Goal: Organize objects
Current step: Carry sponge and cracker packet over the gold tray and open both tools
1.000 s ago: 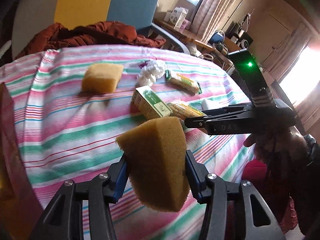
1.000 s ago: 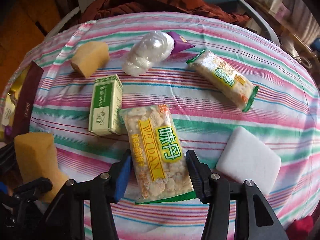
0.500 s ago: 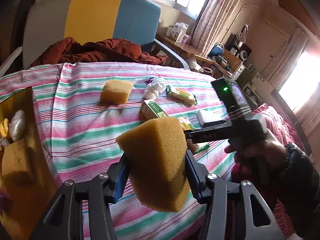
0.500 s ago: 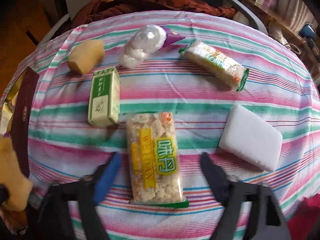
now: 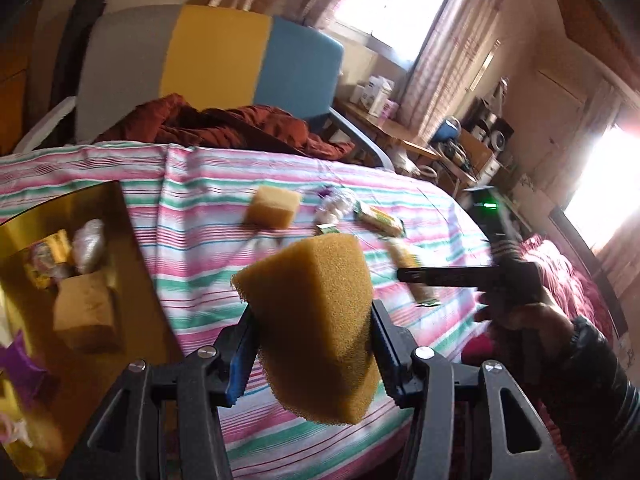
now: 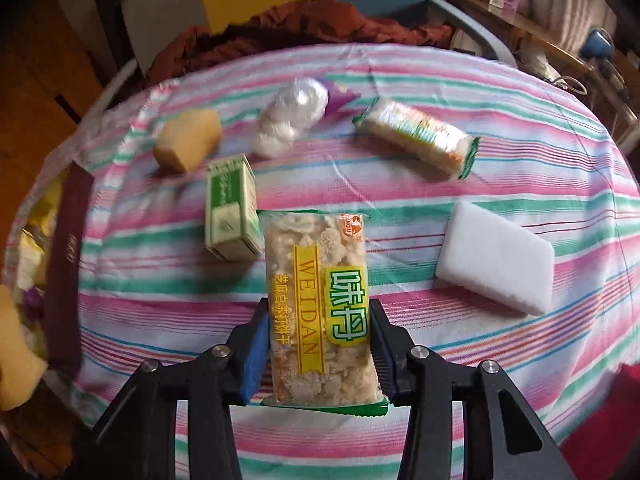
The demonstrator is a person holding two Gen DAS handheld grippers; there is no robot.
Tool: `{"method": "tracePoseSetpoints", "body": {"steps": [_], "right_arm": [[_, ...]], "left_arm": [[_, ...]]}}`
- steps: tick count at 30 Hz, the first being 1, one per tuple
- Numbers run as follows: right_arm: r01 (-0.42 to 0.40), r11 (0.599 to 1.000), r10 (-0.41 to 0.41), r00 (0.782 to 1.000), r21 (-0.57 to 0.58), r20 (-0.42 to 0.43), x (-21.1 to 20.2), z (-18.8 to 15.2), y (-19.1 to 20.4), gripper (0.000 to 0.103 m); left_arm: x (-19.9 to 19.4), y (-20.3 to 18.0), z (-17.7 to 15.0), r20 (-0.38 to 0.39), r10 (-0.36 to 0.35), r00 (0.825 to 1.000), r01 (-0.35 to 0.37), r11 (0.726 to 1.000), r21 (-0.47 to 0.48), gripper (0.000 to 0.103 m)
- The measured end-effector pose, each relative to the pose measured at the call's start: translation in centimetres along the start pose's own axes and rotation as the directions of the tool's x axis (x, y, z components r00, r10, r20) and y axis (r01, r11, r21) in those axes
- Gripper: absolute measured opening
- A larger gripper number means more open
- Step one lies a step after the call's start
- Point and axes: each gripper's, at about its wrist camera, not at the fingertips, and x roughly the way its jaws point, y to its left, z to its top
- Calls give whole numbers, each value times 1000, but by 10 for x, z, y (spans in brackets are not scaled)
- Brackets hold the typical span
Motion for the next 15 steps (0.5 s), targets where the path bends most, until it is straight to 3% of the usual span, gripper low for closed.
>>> {"method": "tracePoseSetpoints", "body": {"steps": [3, 8, 15], "right_arm": [[-39, 999, 40, 998, -14, 53, -24, 8, 16, 46], [-111, 985, 127, 984, -134, 121, -52, 18, 80, 46], [-226, 902, 270, 960, -367, 71, -53, 21, 200, 46]], "left_arm": [[-15, 19, 1, 30, 35, 999, -34, 999, -42, 53], [-41, 58, 3, 79, 123, 989, -114, 987, -115, 53], [-65, 124, 11, 85, 301, 950, -279, 938, -206, 53]]}}
